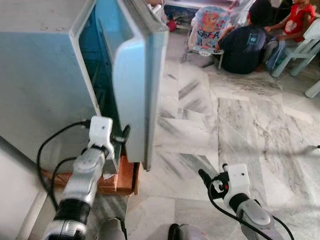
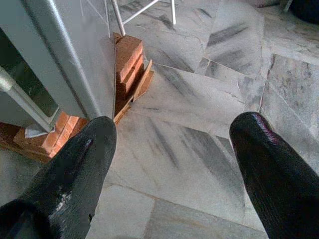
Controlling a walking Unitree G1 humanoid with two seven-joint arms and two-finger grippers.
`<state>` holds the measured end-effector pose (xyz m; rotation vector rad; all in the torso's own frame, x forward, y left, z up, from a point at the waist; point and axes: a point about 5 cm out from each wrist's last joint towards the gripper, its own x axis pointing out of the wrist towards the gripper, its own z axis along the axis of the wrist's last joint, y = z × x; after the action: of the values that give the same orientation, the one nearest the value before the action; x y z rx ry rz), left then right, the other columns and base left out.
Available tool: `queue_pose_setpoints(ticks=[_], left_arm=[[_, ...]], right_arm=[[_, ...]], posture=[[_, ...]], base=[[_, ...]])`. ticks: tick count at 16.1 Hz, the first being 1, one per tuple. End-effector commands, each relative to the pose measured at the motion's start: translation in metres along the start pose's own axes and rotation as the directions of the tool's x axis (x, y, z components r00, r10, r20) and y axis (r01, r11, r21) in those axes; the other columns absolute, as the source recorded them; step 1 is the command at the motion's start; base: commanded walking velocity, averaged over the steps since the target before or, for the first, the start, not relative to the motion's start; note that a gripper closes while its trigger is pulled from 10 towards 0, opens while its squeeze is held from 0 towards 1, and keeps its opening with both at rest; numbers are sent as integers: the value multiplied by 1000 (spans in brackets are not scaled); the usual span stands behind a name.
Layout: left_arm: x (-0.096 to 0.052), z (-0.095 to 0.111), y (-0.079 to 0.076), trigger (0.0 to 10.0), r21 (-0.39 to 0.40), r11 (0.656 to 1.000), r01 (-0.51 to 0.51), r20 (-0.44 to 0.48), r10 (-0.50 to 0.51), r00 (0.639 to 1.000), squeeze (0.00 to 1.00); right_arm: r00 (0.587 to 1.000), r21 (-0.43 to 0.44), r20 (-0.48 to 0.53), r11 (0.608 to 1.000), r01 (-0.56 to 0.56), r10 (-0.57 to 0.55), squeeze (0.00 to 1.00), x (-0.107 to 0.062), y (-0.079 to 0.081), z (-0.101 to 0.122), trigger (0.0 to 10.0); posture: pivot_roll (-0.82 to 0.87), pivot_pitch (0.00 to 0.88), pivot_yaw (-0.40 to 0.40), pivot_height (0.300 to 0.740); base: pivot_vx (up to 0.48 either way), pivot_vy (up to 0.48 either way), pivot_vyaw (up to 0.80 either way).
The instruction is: Restocking fridge
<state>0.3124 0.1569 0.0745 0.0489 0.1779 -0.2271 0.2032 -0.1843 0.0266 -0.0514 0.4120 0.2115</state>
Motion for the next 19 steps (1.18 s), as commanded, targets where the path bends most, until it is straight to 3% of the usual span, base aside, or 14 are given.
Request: queue_pose_setpoints(ticks=[1,7,11,12,13,14,15,16,17,18,19], left_arm=[[3,2,-1,10000,8,1000,-6,8,6,1000,0],[21,22,0,10000,0,1000,-26,62,26,998,0],[33,33,12,10000,16,993,-115,57,113,992,0],[36,33,13,10000,-11,990,-142,28,142,989,0],[41,35,5,10000,-13,991,-134,9,134,991,0],[45,43,-18,10000,46,999,-17,51,14,999,0],[41,64,-95,10000,67,924,376,146,-381,913,0],[34,74,-127,10000,97,856,509,185,-518,835,0],[27,83,-152,10000,126,788,602,205,-615,762,0],[28,88,-160,10000,159,775,612,207,-632,747,0],[36,86,-149,10000,162,810,564,193,-586,787,0]], right_arm=[[1000,-14,-9,1000,17,-18,0,-1,-5,-2,10000],[999,-21,-9,999,31,-31,0,-2,-7,-3,10000],[999,-20,-4,999,34,-34,0,0,-5,-2,10000],[999,-20,-3,999,36,-37,0,0,-5,-2,10000],[999,-19,-3,999,39,-39,0,0,-5,-2,10000],[999,-19,-4,999,40,-40,0,0,-6,-2,10000],[999,-19,-6,999,36,-36,0,1,-5,-3,10000],[999,-20,-7,999,31,-31,0,2,-4,-3,10000],[1000,-21,-6,999,27,-27,0,3,-2,-3,10000],[1000,-21,-2,1000,22,-22,0,5,0,-1,10000],[1000,-19,3,1000,22,-22,0,6,0,0,10000]], posture=[[9,75,-67,740],[-4,74,-63,740],[-8,75,-56,740],[-7,75,-57,740],[-5,77,-57,740],[-3,78,-59,740],[4,78,-61,740],[9,77,-65,740],[10,75,-65,740],[5,72,-60,740],[3,72,-57,740]], base=[[0,0,0],[0,0,0],[0,0,0],[0,0,0],[0,0,0],[0,0,0],[0,0,0],[0,0,0],[0,0,0],[0,0,0],[0,0,0]])
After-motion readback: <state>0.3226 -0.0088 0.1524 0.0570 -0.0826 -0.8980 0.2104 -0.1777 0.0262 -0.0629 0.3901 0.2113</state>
